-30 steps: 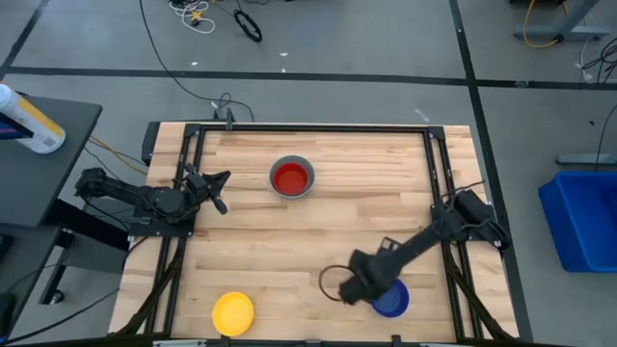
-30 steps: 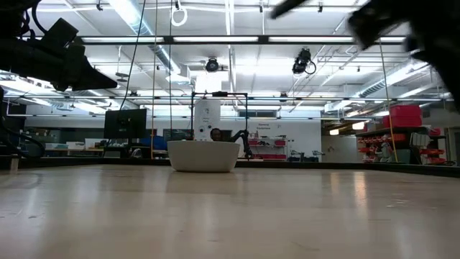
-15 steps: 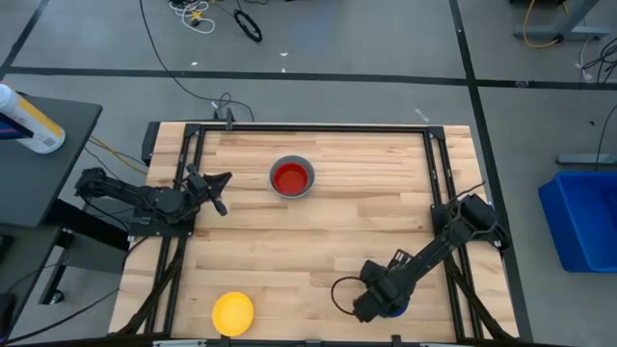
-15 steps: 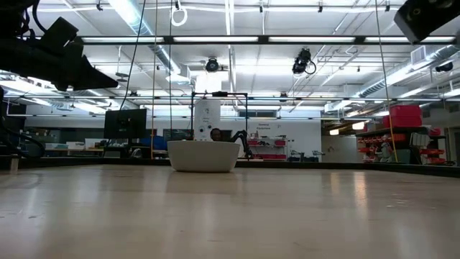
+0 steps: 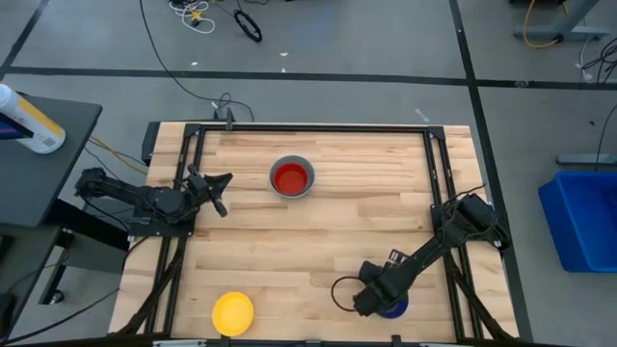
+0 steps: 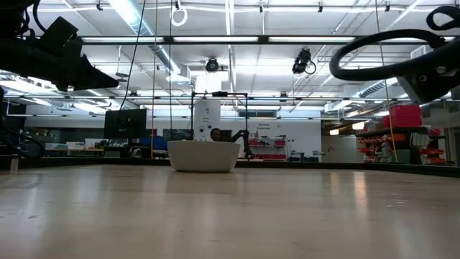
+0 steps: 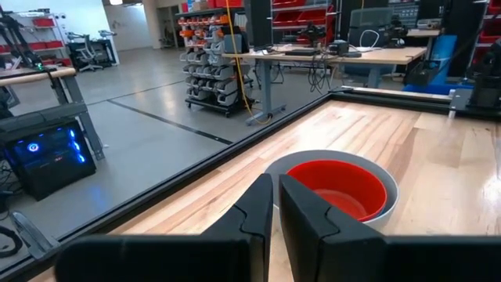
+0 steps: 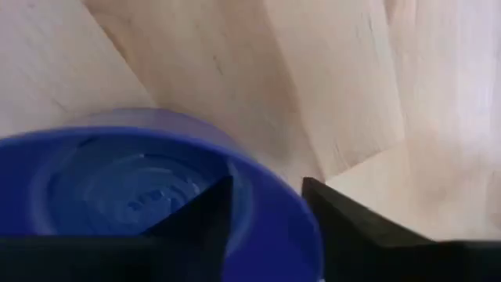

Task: Nest bowls inside each other
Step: Stack the blue bowl on top of the red bowl, then stack the yellow bowl on top of the blue bowl

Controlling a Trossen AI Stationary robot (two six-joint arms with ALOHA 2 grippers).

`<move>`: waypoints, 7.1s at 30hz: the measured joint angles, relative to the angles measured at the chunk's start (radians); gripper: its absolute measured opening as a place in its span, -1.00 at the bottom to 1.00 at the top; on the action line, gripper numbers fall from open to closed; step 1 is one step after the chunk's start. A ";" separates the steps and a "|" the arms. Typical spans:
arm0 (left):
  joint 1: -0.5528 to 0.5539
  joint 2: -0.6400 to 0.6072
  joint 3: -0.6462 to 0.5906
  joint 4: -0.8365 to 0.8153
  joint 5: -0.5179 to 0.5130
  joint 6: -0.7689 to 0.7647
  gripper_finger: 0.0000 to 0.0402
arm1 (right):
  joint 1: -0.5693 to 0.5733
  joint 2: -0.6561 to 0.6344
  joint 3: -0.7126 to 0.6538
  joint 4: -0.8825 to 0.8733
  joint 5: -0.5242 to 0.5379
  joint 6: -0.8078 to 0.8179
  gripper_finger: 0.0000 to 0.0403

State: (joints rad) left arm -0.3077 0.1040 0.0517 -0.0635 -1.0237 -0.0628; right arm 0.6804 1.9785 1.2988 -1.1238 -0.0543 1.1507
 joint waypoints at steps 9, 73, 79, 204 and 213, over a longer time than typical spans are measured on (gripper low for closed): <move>0.000 0.000 0.000 0.000 -0.002 -0.001 -0.84 | -0.020 -0.007 0.005 0.003 0.016 -0.071 -0.96; 0.000 0.000 0.002 -0.010 -0.030 -0.022 -0.84 | -1.010 0.262 0.658 0.257 -0.001 -1.088 -1.00; 0.000 0.000 0.002 -0.010 -0.030 -0.021 -0.84 | -1.010 0.321 0.681 0.195 -0.037 -1.099 -1.00; -0.044 0.398 0.034 -0.080 0.882 -0.481 -0.37 | -0.253 -1.941 -1.222 0.949 0.416 -1.016 -0.12; -0.242 0.685 0.220 -0.098 0.869 -0.578 -0.05 | -0.253 -1.941 -1.222 0.947 0.345 -1.004 -0.13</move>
State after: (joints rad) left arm -0.5492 0.7888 0.2721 -0.1612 -0.1545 -0.6412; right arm 0.4278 0.0380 0.0772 -0.1763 0.2910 0.1467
